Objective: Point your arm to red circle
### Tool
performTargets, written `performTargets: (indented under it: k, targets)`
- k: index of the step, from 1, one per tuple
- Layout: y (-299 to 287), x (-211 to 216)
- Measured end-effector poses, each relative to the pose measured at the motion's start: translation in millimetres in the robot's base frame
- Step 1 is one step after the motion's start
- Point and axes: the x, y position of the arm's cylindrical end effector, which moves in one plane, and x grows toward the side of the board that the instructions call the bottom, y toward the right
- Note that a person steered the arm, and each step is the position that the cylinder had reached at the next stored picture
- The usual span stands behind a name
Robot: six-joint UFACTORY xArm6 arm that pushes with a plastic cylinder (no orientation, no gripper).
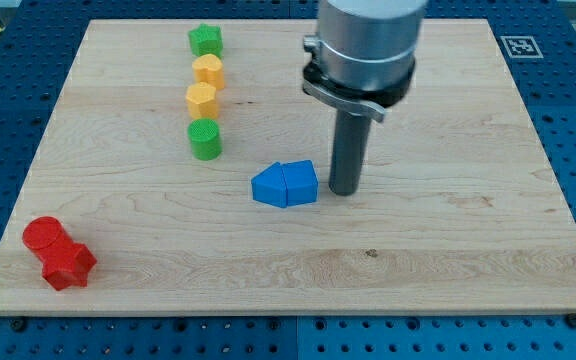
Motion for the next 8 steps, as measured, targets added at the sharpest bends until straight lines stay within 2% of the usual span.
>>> performTargets:
  k: [1, 2, 5, 6, 7, 8]
  targets:
    - [7, 40]
    - [-23, 71]
    - [-158, 115]
    - [-166, 116]
    - [-155, 94]
    - [-184, 68]
